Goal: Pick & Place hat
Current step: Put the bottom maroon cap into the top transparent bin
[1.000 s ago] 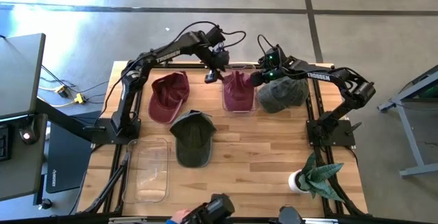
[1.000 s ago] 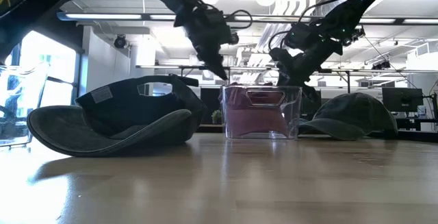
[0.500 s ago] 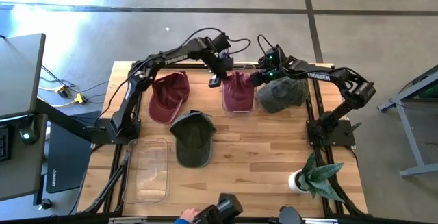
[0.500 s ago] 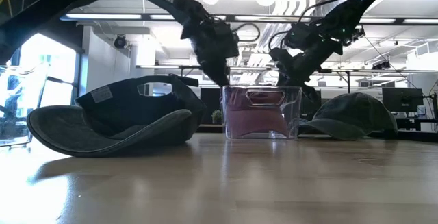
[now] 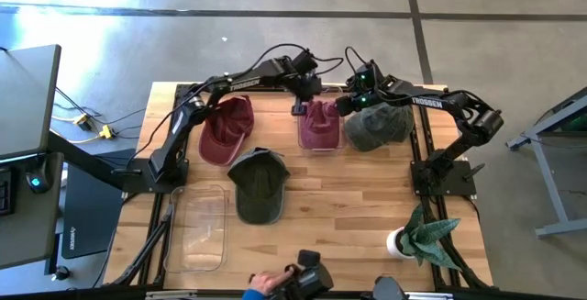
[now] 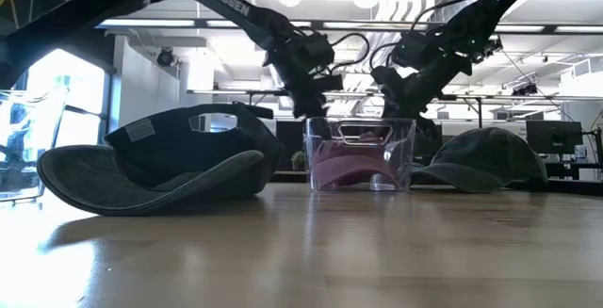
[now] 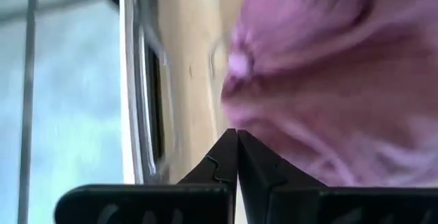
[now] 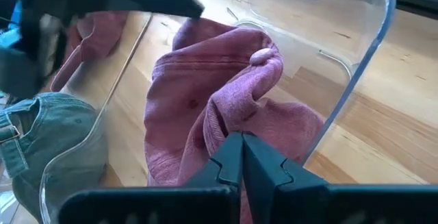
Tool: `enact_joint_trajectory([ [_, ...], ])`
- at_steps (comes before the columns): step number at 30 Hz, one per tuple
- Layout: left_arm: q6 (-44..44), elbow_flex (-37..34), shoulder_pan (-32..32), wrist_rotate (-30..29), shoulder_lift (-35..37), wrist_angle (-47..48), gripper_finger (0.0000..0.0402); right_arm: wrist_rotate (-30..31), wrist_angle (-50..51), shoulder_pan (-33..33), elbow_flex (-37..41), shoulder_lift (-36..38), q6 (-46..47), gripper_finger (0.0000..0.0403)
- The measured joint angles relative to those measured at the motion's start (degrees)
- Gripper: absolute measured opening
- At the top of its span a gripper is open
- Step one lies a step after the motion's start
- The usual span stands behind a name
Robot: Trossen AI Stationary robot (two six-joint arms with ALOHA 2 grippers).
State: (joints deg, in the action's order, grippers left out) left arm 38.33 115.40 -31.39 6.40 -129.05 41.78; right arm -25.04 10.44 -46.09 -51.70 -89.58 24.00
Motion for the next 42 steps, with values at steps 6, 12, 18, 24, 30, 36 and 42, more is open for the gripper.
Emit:
enact_joint_trajectory([
  [6,-7.89,-0.14,-0.45,-3.64,1.83,4.44,0.0005,3.46,0.02,-0.41,0.00,0.00,0.39,0.0018],
  [12,-15.12,-0.27,0.30,0.67,4.53,10.70,0.0005,3.55,-0.42,-1.91,0.09,1.00,0.28,0.0089],
  [18,-21.09,-0.12,1.18,-1.56,9.38,11.66,0.0005,-4.02,0.82,-1.01,-4.29,6.62,-4.58,0.0123],
  [24,-24.31,-0.01,-0.89,-4.17,13.78,10.11,0.0005,-5.35,9.19,4.29,-11.73,1.12,-12.08,0.0058],
  [30,-27.53,0.13,-3.18,-4.93,17.59,13.04,0.0005,4.59,10.48,6.90,-13.22,-8.00,-11.94,0.0010],
  [36,-28.31,0.13,-2.39,-4.46,20.45,17.96,0.0005,17.64,10.93,6.40,-13.27,-10.91,-11.10,0.0024],
  [42,-27.65,-0.01,-0.29,-4.67,21.49,19.81,0.0005,18.48,5.93,6.34,-13.27,-7.43,-11.27,0.0008],
])
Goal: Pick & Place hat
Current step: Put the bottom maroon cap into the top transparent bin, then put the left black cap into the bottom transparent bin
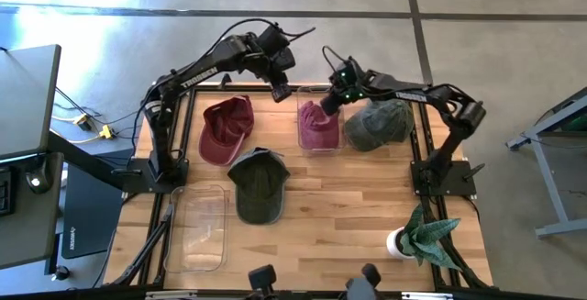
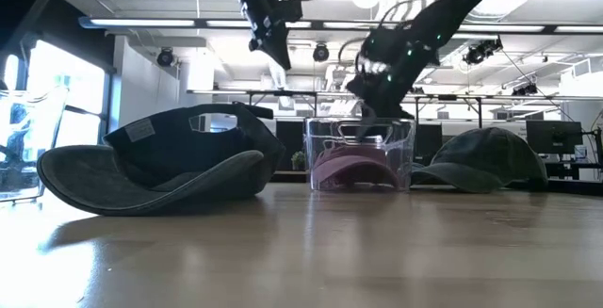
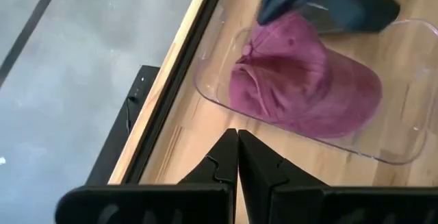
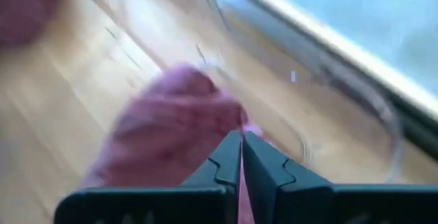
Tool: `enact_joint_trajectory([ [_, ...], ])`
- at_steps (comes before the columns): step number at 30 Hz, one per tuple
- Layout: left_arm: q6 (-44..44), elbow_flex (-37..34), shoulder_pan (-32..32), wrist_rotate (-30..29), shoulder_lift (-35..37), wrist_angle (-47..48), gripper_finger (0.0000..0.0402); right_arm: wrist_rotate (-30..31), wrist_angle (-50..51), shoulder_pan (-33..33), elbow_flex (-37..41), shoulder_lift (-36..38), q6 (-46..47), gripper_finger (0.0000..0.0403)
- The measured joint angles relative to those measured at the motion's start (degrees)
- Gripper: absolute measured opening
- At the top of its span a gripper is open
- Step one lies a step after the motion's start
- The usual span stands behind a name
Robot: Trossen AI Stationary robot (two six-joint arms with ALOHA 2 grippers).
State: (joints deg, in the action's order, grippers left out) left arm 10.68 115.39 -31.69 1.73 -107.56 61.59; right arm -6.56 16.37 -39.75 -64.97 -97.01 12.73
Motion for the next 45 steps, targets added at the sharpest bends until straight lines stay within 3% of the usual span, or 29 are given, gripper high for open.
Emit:
enact_joint_trajectory([
  [8,2.10,0.00,0.31,0.22,0.65,3.17,0.0005,3.28,0.82,0.24,-0.02,13.20,2.28,0.0008],
  [16,-4.25,-0.10,5.61,-2.02,2.05,7.78,0.0001,5.83,8.22,2.83,3.12,26.58,2.26,0.0002],
  [20,-13.58,-0.04,13.41,-6.68,3.40,10.80,0.0000,5.67,8.10,4.75,8.89,31.90,2.26,0.0006],
  [23,-25.35,-0.01,19.75,-8.08,3.60,12.82,0.0000,4.44,8.34,5.88,13.75,35.78,2.67,0.0005],
  [30,-56.75,0.04,32.15,-1.97,0.96,19.10,0.0009,1.72,2.64,9.55,24.87,46.27,2.65,0.0005],
  [34,-66.07,-0.04,37.20,2.34,-1.64,17.86,0.0060,1.05,-0.81,10.76,30.14,51.47,4.94,0.0003],
  [39,-73.91,0.07,40.73,3.70,-6.63,15.46,0.0177,-0.88,-1.23,11.89,32.87,56.44,7.85,0.0004],
  [45,-74.71,0.07,40.35,11.71,-14.63,10.73,0.0296,-0.82,-1.30,12.61,33.00,60.10,7.93,0.0002],
])
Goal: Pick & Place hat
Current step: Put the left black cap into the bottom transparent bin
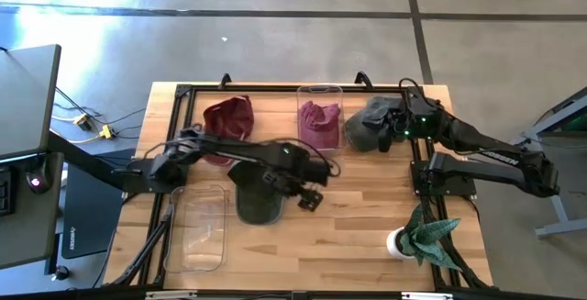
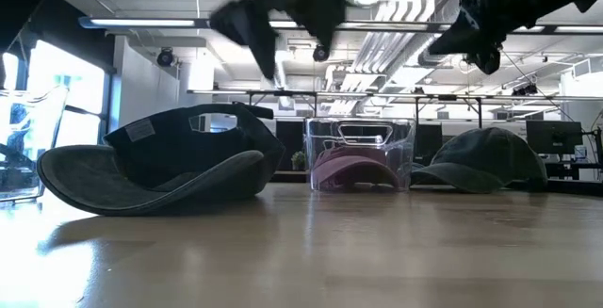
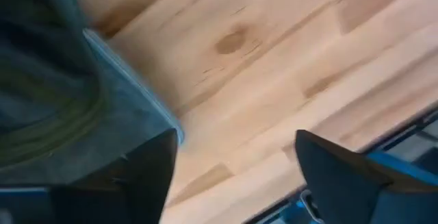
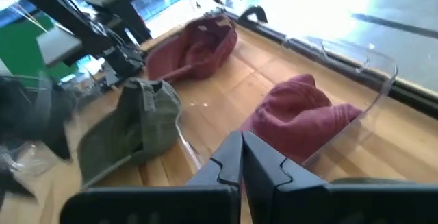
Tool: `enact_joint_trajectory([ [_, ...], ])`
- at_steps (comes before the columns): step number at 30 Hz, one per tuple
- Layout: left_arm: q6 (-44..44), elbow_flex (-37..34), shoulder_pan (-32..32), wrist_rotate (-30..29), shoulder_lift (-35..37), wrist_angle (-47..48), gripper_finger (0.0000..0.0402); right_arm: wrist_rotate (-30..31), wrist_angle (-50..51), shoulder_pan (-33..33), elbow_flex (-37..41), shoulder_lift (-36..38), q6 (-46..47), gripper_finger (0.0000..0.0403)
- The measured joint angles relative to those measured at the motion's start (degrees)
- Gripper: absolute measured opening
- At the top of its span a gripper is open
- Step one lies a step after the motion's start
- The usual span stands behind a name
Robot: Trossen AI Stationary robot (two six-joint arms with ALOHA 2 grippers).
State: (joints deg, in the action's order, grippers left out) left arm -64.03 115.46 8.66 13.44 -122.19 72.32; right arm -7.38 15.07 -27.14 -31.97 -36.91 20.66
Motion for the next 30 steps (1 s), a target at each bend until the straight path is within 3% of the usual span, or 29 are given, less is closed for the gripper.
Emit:
enact_joint_trajectory([
  [4,0.47,0.03,0.98,-0.69,-4.99,-1.08,0.0317,0.11,0.36,0.00,0.00,2.21,0.99,0.0003],
  [6,0.26,-0.43,1.95,-3.47,-5.31,4.82,0.0318,0.11,0.33,0.02,0.00,3.12,1.78,0.0002],
  [11,-2.28,-0.41,4.54,-11.53,-7.14,7.04,0.0319,0.16,0.84,0.20,0.00,5.11,1.84,0.0004],
  [15,-3.35,0.22,5.99,-12.45,-8.13,2.86,0.0319,0.15,0.98,0.20,0.00,5.49,1.62,0.0002],
  [22,-5.84,-0.24,6.64,-15.70,-12.24,7.81,0.0315,0.12,0.52,0.31,0.00,5.51,2.00,0.0005],
  [26,-2.32,-1.41,7.24,-15.85,-11.68,6.16,0.0271,-1.17,0.48,0.31,0.00,5.90,3.68,0.0002],
  [30,-1.40,-2.87,7.11,-15.85,-12.17,7.79,0.0169,-2.38,-0.26,0.31,-0.04,6.34,4.42,0.0004],
])
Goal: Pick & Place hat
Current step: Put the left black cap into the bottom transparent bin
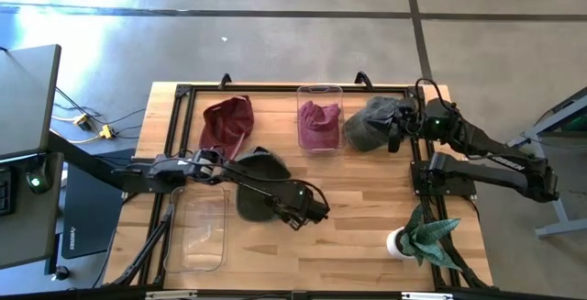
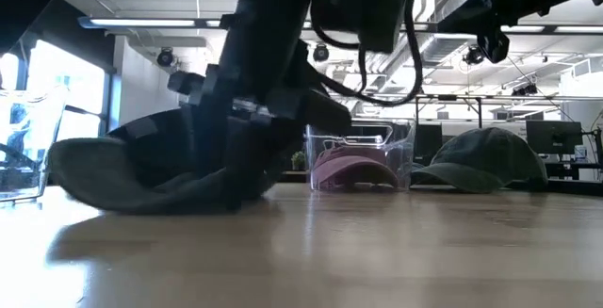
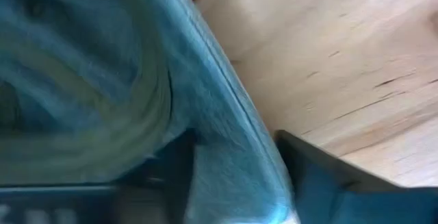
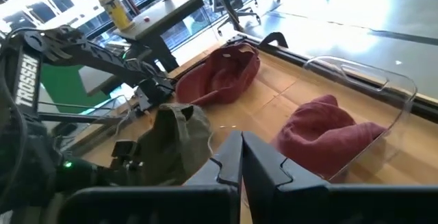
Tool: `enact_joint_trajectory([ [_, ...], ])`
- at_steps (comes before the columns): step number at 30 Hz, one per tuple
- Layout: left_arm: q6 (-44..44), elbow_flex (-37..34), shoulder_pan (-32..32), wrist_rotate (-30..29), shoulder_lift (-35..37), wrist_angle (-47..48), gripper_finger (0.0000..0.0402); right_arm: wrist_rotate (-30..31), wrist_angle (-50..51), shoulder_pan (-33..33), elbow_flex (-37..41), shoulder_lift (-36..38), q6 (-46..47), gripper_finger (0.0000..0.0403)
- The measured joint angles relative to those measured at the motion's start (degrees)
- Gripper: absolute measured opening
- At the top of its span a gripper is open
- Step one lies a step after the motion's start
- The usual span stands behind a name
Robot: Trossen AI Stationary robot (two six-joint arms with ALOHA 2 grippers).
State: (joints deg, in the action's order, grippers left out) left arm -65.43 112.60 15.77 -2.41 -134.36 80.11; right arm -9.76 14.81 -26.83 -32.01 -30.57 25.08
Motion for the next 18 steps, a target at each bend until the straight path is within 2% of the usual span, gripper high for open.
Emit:
enact_joint_trajectory([
  [4,5.73,0.24,0.00,0.17,0.48,2.38,0.0038,0.15,-0.78,0.00,-0.64,0.04,-0.96,0.0002],
  [5,7.60,0.41,0.02,0.13,0.74,3.62,0.0022,0.12,-1.15,0.00,-0.83,0.02,-1.47,0.0002],
  [10,21.24,6.46,0.06,-2.22,0.70,10.38,0.0022,-0.06,-2.47,0.00,-1.38,0.04,-2.10,0.0006],
  [12,28.87,9.61,0.51,-3.56,1.77,9.05,0.0009,-0.07,-2.80,0.00,-1.38,0.10,-2.36,0.0005],
  [14,35.77,12.55,1.60,-7.71,4.23,9.74,0.0004,-0.10,-3.02,0.00,-1.38,0.31,-3.05,0.0002],
  [18,57.59,14.77,2.22,-12.87,5.13,9.37,0.0004,-0.31,-3.05,0.00,-1.40,0.59,-3.08,0.0004],
])
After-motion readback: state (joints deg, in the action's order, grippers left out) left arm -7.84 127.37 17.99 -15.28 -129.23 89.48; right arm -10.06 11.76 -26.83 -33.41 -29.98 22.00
